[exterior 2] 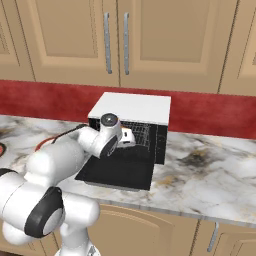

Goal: Open the toaster oven door. Place the hotdog bun on the bottom rack in the toaster oven and place the chicken drumstick on the top rack.

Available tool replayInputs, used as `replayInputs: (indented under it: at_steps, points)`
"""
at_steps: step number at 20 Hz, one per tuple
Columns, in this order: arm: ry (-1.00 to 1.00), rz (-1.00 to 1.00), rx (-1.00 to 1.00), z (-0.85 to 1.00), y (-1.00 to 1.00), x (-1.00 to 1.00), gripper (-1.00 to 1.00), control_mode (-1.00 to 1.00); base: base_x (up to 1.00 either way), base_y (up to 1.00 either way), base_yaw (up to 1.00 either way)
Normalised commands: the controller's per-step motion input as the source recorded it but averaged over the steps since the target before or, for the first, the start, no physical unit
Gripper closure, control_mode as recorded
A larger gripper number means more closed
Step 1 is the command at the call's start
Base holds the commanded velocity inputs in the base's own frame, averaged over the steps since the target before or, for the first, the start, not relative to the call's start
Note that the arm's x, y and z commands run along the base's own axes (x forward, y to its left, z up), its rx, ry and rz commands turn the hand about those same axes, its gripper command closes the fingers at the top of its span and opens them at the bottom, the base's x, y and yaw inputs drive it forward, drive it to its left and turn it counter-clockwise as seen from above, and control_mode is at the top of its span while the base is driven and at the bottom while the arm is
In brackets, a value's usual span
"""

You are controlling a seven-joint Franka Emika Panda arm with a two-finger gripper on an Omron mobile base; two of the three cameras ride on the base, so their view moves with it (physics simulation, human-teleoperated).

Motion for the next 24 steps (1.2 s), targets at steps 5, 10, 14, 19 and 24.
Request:
replayInputs:
  at_steps: [5, 10, 14, 19, 24]
  points:
    - [0.16, 0.28, -0.02, 0.67, -0.12, -0.19, -1.0, -1.0, 0.0, 0.0, 0.0]
    - [0.0, 0.45, 0.0, 0.42, -0.2, -0.26, -1.0, -1.0, 0.0, 0.0, 0.0]
    - [-0.16, 0.33, 0.02, 0.21, -0.22, -0.25, -1.0, -1.0, 0.0, 0.0, 0.0]
    - [-0.26, 0.08, 0.13, 0.04, -0.08, -0.25, -1.0, -1.0, 0.0, 0.0, 0.0]
    - [-0.28, 0.01, 0.22, 0.0, -0.04, -0.07, -1.0, -1.0, 0.0, 0.0, 0.0]
